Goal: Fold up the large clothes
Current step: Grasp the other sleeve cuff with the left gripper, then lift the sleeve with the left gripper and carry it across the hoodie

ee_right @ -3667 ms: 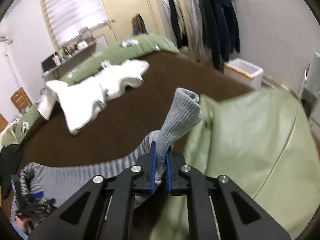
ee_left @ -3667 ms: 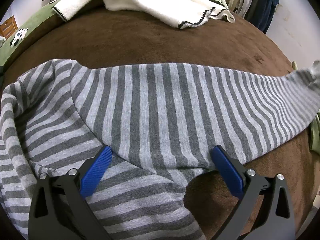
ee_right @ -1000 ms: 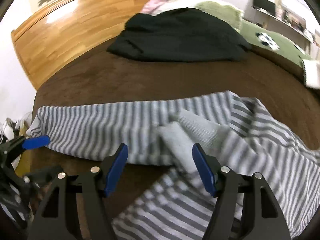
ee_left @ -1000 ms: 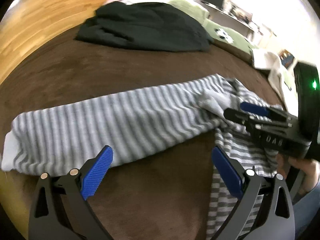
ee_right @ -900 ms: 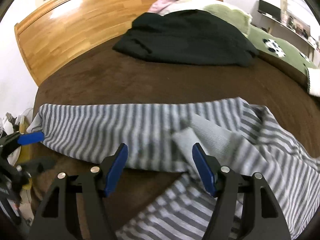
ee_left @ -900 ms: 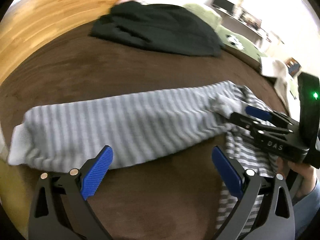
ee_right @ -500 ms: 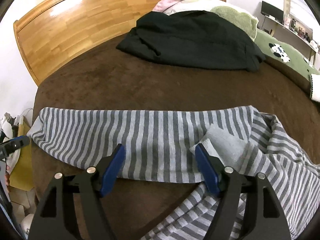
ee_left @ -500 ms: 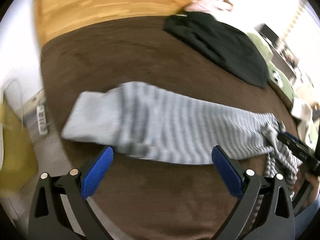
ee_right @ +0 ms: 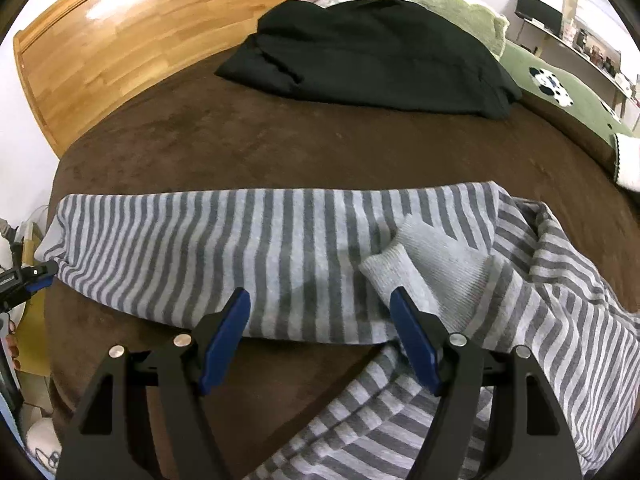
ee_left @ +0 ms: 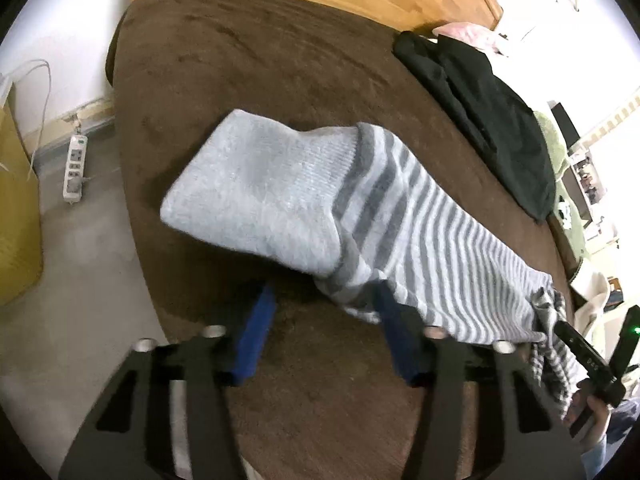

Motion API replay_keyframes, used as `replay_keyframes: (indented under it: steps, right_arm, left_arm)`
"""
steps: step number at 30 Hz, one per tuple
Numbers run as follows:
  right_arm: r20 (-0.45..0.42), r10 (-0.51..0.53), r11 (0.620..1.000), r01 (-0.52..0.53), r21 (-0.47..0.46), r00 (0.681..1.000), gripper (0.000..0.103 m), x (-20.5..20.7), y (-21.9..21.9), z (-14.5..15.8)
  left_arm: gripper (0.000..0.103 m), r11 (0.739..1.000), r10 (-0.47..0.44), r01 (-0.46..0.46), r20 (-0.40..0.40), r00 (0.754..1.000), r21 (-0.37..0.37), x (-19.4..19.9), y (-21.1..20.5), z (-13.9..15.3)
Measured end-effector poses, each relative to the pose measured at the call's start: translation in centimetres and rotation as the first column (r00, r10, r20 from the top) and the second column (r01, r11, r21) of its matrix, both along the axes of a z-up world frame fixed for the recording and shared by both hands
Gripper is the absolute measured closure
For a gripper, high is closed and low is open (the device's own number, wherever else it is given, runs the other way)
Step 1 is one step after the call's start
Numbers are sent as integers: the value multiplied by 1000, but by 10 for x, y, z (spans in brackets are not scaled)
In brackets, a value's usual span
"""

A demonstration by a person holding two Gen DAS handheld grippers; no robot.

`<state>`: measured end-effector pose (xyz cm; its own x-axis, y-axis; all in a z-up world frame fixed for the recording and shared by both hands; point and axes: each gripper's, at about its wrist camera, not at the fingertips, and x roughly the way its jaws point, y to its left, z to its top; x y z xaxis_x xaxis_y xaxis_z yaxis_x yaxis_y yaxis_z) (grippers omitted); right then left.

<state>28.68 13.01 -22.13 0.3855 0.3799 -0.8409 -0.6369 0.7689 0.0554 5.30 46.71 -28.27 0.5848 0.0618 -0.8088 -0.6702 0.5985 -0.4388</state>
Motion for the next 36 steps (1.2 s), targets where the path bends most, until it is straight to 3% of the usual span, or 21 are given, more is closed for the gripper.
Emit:
replay_keyframes:
  steps: [6, 12, 14, 23, 36]
  right_arm:
    - [6, -76, 997, 76, 4, 997, 31, 12, -21, -3]
    - [-31, -181, 983, 181, -15, 983, 32, 34, -46, -25]
    - [-39, -191, 981, 190, -31, 981, 38, 38, -51, -35]
    - [-57, -204, 979, 202, -30, 977, 39, 41, -57, -53]
    - [-61, -216, 976, 215, -21, 975, 28, 41, -58, -38]
  left_arm:
    - [78, 1000, -10, 11, 42, 999, -11, 11, 9, -2]
    - [84, 999, 13, -6, 129, 992, -47, 9, 16, -8]
    - [85, 998, 25, -17, 151, 988, -56, 9, 17, -10]
    - [88, 999, 51, -49, 217, 975, -11, 9, 10, 1]
    - [89, 980, -37, -14, 250, 967, 200, 22, -12, 68]
